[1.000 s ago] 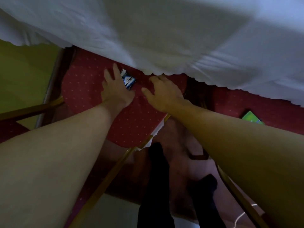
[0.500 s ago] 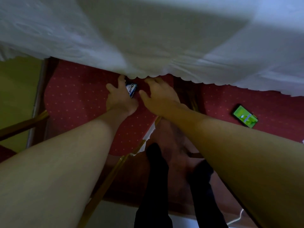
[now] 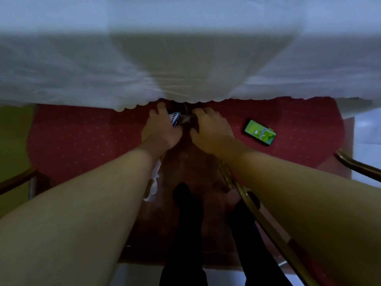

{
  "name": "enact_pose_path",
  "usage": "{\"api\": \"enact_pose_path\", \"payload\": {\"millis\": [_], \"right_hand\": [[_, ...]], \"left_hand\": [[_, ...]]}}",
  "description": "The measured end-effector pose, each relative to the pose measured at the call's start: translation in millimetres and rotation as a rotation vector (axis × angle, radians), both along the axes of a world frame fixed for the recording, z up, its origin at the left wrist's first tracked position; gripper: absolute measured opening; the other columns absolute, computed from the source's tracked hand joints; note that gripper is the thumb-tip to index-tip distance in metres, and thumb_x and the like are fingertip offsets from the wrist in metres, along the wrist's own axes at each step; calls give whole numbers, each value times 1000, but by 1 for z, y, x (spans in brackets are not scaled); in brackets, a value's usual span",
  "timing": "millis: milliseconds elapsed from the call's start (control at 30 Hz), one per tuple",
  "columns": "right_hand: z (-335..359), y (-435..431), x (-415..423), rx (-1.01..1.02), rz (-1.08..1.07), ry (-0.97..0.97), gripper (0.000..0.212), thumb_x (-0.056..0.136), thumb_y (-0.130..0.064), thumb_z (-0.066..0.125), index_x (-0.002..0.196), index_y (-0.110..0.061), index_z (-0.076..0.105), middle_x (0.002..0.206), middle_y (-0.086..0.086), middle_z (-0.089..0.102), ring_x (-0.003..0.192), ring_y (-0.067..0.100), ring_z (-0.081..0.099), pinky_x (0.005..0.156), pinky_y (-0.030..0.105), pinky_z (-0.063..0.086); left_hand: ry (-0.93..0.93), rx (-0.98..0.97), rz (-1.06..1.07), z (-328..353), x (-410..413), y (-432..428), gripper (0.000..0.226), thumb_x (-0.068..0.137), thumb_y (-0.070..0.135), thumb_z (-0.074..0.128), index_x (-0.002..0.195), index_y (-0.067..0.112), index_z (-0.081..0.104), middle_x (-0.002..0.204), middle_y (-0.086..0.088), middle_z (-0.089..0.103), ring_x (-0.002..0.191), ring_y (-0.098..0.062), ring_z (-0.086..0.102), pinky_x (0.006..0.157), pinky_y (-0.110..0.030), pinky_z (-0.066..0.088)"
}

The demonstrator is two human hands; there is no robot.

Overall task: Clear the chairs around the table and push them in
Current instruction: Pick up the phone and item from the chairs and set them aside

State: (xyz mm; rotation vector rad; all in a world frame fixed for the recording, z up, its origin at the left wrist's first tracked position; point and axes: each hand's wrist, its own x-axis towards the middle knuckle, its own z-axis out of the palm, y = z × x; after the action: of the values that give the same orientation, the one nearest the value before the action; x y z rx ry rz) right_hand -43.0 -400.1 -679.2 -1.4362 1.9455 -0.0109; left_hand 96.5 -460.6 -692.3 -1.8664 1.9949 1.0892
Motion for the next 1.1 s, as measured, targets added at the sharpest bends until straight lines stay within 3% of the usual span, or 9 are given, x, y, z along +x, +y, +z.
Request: {"api": "enact_pose_path", "payload": {"millis": [200,367,533,700,833,1100], "right_hand": [[-7,46,-78,19,-39,135,64,87,-30,64,145,-14,42,139,17,47,129,38,43,103,50,37],[-28,77,-128,179,-35,166,96,82,-15,74,158,-24,16,163,19,11,150,44,7,115,67,16],[-39,92,-143,184,-9,152,108,78,-13,80,159,-30,11,150,16,27,136,41,30,105,63,34],[-33,104,-150,157,-83,52,86,82,-13,78,149,-19,24,133,20,40,120,42,47,89,51,47],[-7,114,-169,81,-110,-11,67,85,-22,72,138,-13,32,123,20,47,110,42,53,79,44,45],[84,112,-221,23,-128,33,72,84,-22,73,142,-16,32,126,19,49,110,42,56,76,41,45]], "left_hand": [[16,-6,-103,4,-79,32,85,87,32,69,154,16,19,142,-19,37,126,-39,49,99,-49,47],[22,-3,-178,-2,-132,60,82,88,31,69,152,14,22,141,-17,38,125,-36,49,95,-45,48],[14,9,-214,-3,-160,76,82,87,30,69,152,16,21,139,-16,39,124,-33,50,96,-47,49],[10,-3,-218,9,-173,81,80,86,28,69,150,16,22,139,-15,39,124,-32,49,97,-45,49],[14,-8,-216,31,-180,86,82,87,28,69,151,15,20,139,-15,38,124,-33,49,98,-47,50],[-16,-16,-204,111,-210,102,80,87,28,68,151,23,20,143,-13,36,122,-35,50,96,-49,51]]}}
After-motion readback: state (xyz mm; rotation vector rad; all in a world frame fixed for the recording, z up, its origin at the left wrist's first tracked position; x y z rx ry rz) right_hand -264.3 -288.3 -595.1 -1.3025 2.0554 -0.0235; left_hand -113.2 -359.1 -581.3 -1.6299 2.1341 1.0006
